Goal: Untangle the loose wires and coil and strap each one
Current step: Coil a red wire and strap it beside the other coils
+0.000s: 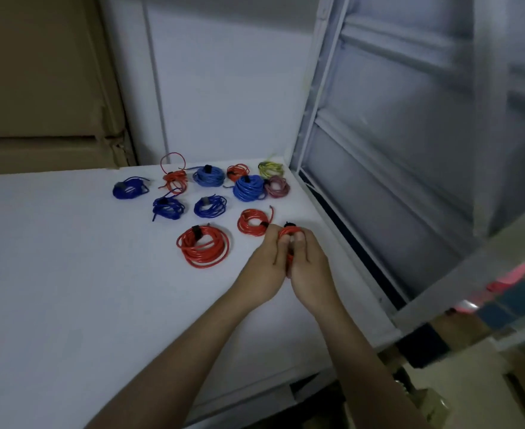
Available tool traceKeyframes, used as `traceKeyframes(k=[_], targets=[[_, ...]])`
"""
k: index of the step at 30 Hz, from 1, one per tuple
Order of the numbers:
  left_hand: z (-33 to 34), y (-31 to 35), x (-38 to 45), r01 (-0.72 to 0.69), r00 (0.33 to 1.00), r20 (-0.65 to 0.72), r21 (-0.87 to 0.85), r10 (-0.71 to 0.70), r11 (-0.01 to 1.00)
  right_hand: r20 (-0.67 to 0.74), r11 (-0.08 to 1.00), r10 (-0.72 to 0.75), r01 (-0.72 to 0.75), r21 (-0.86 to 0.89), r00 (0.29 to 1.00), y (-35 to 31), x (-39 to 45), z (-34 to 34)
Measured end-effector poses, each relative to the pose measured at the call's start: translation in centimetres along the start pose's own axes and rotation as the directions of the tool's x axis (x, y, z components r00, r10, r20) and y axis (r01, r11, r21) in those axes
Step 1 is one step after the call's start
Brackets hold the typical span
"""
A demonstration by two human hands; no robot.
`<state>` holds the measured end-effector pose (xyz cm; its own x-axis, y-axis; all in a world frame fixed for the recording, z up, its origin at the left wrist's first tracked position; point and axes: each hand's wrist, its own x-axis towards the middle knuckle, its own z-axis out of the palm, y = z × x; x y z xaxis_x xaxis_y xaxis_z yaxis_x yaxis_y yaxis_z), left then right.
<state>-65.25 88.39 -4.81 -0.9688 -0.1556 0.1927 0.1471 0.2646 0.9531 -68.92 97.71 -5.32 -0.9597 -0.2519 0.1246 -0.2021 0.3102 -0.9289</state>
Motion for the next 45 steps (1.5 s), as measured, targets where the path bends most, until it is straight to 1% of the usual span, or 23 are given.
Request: traceKeyframes(k=[2, 4, 7, 9, 10, 11, 12, 13, 14, 16, 18, 19, 22, 24, 25, 27, 30, 32, 34, 36, 38, 41, 45], targets=[[1.0, -0.1, 1.2, 0.031, 0.999, -0.028, 0.008, -0.03, 1.0, -0.002, 0.999, -0.008, 0.008, 0.052, 1.0, 0.6, 1.5, 0.0], [1.6, -0.3, 2.3, 0.076, 0.996, -0.035, -0.013, -0.077, 0.997, -0.04, 0.998, -0.036, 0.038, 0.057, 0.999, 1.1, 2.9, 0.0], [1.8, -0.4, 3.2, 0.146, 0.989, -0.029, -0.036, -0.147, 0.989, 0.004, 0.996, -0.045, 0.044, 0.079, 0.999, 1.8, 4.6, -0.4], [1.4, -0.4, 3.6, 0.17, 0.985, -0.038, -0.022, -0.171, 0.985, -0.01, 0.995, -0.082, 0.082, 0.049, 0.997, 2.3, 5.6, -1.2], [1.0, -0.6, 4.0, 0.17, 0.983, -0.068, 0.026, -0.168, 0.985, -0.04, 0.994, -0.106, 0.107, 0.026, 0.994, 2.7, 6.2, -1.7], [0.5, -0.9, 4.4, 0.159, 0.983, -0.117, 0.129, -0.145, 0.979, -0.067, 0.993, -0.116, 0.117, 0.006, 0.991, 3.1, 6.7, -2.2], [0.1, -1.2, 4.8, 0.144, 0.979, -0.177, 0.28, -0.097, 0.949, -0.078, 0.993, -0.115, 0.115, -0.014, 0.99, 3.4, 7.3, -2.6], [-0.2, -1.6, 5.2, 0.135, 0.973, -0.229, 0.439, -0.035, 0.888, -0.075, 0.994, -0.109, 0.107, -0.036, 0.991, 3.6, 7.8, -2.8], [-0.3, -2.1, 5.7, 0.133, 0.968, -0.251, 0.568, 0.017, 0.813, -0.067, 0.993, -0.103, 0.099, -0.059, 0.992, 3.8, 8.2, -3.0], [0.1, -2.9, 6.8, 0.136, 0.971, -0.231, 0.735, 0.057, 0.664, -0.058, 0.992, -0.089, 0.083, -0.099, 0.994, 4.2, 8.6, -3.2], [0.8, -3.5, 7.7, 0.136, 0.98, -0.192, 0.823, 0.045, 0.552, -0.05, 0.989, -0.096, 0.089, -0.121, 0.994, 4.4, 8.8, -3.4], [1.0, -3.7, 8.1, 0.134, 0.985, -0.172, 0.842, 0.026, 0.523, -0.041, 0.986, -0.104, 0.098, -0.131, 0.994, 4.6, 8.9, -3.6], [1.4, -4.0, 8.7, 0.105, 0.992, -0.124, 0.863, 0.007, 0.494, -0.01, 0.984, -0.104, 0.102, -0.146, 0.995, 4.7, 9.1, -4.0], [1.4, -3.9, 8.6, 0.084, 0.993, -0.116, 0.853, 0.031, 0.516, 0.024, 0.991, -0.078, 0.08, -0.104, 0.997, 4.7, 9.1, -4.3], [1.3, -3.8, 8.5, 0.08, 0.991, -0.127, 0.834, 0.049, 0.546, 0.05, 0.994, -0.07, 0.074, -0.077, 0.996, 4.6, 9.1, -4.4], [0.8, -3.2, 7.9, 0.093, 0.981, -0.179, 0.755, 0.068, 0.649, 0.11, 0.996, -0.084, 0.086, -0.013, 0.99, 4.3, 8.6, -4.6], [-0.3, -1.7, 6.5, 0.124, 0.975, -0.221, 0.575, 0.008, 0.809, 0.158, 0.989, -0.138, 0.129, 0.069, 0.978, 3.4, 7.4, -3.9], [-1.2, -0.8, 5.4, 0.146, 0.974, -0.221, 0.46, -0.046, 0.876, 0.163, 0.985, -0.165, 0.153, 0.084, 0.973, 2.7, 6.5, -3.0], [-2.1, -0.3, 4.2, 0.186, 0.968, -0.215, 0.268, -0.129, 0.945, 0.155, 0.976, -0.208, 0.193, 0.104, 0.966, 2.1, 5.7, -2.0], [-3.0, -0.1, 2.9, 0.233, 0.956, -0.198, 0.061, -0.217, 0.971, 0.144, 0.963, -0.252, 0.234, 0.131, 0.957, 1.7, 4.8, -1.1], [-3.9, -0.1, 1.6, 0.253, 0.949, -0.181, -0.052, -0.258, 0.966, 0.134, 0.956, -0.273, 0.252, 0.151, 0.953, 1.4, 3.9, -0.3], [-5.0, -0.4, 0.2, 0.204, 0.953, -0.206, -0.099, -0.22, 0.974, 0.212, 0.95, -0.302, 0.276, 0.147, 0.929, 1.1, 2.5, 1.0], [-6.2, -0.8, -0.9, 0.172, 0.953, -0.24, -0.08, -0.186, 0.982, 0.276, 0.945, -0.328, 0.318, 0.082, 0.904, 0.6, 1.1, 2.2]])
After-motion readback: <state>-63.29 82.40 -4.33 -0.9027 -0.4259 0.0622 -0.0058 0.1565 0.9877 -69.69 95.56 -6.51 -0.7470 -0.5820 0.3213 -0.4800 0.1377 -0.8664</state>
